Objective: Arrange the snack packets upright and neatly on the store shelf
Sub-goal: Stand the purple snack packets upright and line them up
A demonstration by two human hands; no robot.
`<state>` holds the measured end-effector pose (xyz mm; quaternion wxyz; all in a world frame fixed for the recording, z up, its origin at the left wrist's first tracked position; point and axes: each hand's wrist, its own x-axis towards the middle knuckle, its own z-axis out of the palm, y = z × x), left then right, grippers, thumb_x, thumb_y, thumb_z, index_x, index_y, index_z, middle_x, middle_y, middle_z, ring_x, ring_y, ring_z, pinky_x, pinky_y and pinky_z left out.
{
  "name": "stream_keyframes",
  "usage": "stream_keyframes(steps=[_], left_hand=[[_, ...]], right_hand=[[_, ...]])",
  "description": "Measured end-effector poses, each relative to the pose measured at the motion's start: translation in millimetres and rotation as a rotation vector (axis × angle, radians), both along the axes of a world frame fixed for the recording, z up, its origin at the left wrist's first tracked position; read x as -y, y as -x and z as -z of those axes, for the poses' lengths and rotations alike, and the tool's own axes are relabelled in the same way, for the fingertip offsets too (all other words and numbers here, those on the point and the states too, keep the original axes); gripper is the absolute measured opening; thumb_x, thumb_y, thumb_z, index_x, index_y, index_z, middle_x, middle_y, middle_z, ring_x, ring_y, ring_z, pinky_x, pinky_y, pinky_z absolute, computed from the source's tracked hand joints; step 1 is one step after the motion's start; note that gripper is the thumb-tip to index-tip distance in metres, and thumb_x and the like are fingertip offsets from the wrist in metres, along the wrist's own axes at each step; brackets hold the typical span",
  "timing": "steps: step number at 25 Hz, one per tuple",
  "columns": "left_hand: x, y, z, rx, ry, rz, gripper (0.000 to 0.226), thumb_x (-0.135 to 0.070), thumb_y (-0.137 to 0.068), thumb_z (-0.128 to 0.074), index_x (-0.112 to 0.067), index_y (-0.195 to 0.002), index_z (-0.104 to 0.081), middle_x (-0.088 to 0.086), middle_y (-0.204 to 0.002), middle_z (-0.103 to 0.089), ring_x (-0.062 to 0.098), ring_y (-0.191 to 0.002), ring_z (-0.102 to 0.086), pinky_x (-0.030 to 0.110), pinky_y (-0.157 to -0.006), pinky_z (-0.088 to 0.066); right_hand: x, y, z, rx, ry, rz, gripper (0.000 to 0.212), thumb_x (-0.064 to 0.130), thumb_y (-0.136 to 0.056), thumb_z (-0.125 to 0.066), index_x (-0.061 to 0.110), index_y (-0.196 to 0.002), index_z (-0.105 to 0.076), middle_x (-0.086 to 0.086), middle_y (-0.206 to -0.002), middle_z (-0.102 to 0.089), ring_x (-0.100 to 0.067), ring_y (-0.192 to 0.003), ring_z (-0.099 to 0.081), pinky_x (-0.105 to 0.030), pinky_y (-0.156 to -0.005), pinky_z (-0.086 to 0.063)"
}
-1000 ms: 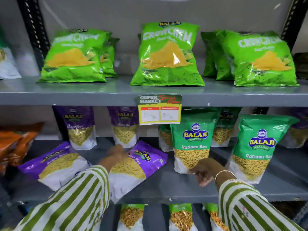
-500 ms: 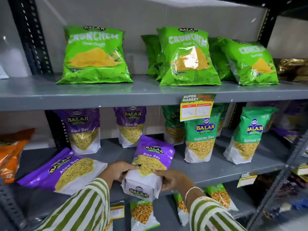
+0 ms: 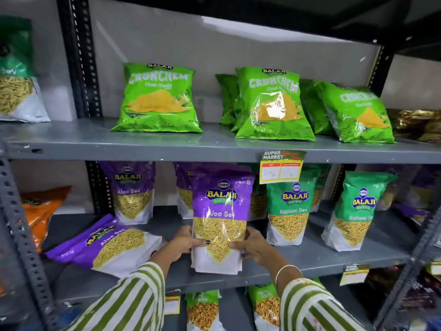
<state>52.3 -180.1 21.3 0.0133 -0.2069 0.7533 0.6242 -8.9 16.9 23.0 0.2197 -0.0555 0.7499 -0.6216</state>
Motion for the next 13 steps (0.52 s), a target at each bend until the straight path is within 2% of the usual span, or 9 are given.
stream_keyframes(steps=[2,4,6,8,9,11,13], left_hand=[[-1.3,1.4,5.0,-0.035,0.041,-0.01,0.036,-0.002,-0.066,-0.078,-0.016,-0.08,-0.048,0.01,-0.103,-0.06,0.022,-0.096,-0.055,0.031,-0.079,-0.046],[-8.4,1.5,9.9,-0.107,0.097,-0.033,0.044,-0.003,-0.059,-0.082,-0.011,-0.089,-0.051,0.012,-0.106,-0.062,0.023,-0.098,-0.058,0.034,-0.087,-0.048],[-12.2,12.2,13.8,-0.197,0.146,-0.081,0.064,-0.014,-0.045,-0.087,-0.008,-0.096,-0.05,0.015,-0.11,-0.066,0.027,-0.1,-0.062,0.042,-0.092,-0.05],[-13.3,25.4,18.7,-0.234,0.189,-0.128,0.076,-0.026,-0.035,-0.085,-0.007,-0.099,-0.048,0.013,-0.106,-0.068,0.028,-0.099,-0.064,0.048,-0.09,-0.051],[-14.6,30.2,22.6,-0.232,0.212,-0.151,0.075,-0.024,-0.038,-0.085,-0.008,-0.101,-0.048,0.01,-0.103,-0.068,0.027,-0.097,-0.065,0.048,-0.088,-0.052],[-19.5,35.0,27.2,-0.234,0.263,-0.208,0.064,-0.016,-0.047,-0.086,-0.015,-0.098,-0.047,0.006,-0.098,-0.068,0.025,-0.093,-0.065,0.046,-0.083,-0.053],[-18.3,43.9,38.9,-0.265,0.261,-0.238,0.059,-0.017,-0.046,-0.086,-0.028,-0.089,-0.047,0.004,-0.095,-0.07,0.026,-0.092,-0.067,0.048,-0.08,-0.055]], right_hand=[[-0.7,-0.5,-0.1,-0.036,-0.009,0.012,0.055,-0.013,-0.064,-0.074,0.004,-0.108,-0.047,-0.009,-0.093,-0.061,-0.019,-0.077,-0.058,-0.028,-0.055,-0.046],[-4.1,5.2,6.5,-0.105,0.024,0.008,0.057,-0.015,-0.062,-0.074,0.005,-0.108,-0.048,-0.013,-0.101,-0.061,-0.025,-0.092,-0.06,-0.024,-0.057,-0.051],[-5.1,20.4,8.6,-0.212,0.013,0.014,0.066,-0.012,-0.057,-0.078,0.006,-0.112,-0.048,-0.013,-0.108,-0.063,-0.028,-0.106,-0.058,-0.028,-0.071,-0.057],[-3.3,36.7,10.6,-0.308,-0.043,0.025,0.085,-0.002,-0.05,-0.085,0.004,-0.125,-0.044,-0.017,-0.119,-0.063,-0.029,-0.113,-0.057,-0.042,-0.093,-0.051],[-2.0,43.1,11.9,-0.338,-0.078,0.026,0.089,-0.001,-0.05,-0.086,0.002,-0.128,-0.043,-0.017,-0.122,-0.062,-0.025,-0.113,-0.056,-0.041,-0.098,-0.047],[1.4,56.4,17.3,-0.365,-0.13,0.015,0.086,-0.005,-0.053,-0.084,-0.001,-0.128,-0.042,-0.018,-0.122,-0.061,-0.016,-0.107,-0.052,-0.03,-0.093,-0.045],[4.3,68.5,23.4,-0.386,-0.15,0.005,0.084,-0.006,-0.055,-0.082,-0.003,-0.128,-0.041,-0.019,-0.122,-0.061,-0.014,-0.103,-0.05,-0.028,-0.086,-0.043]])
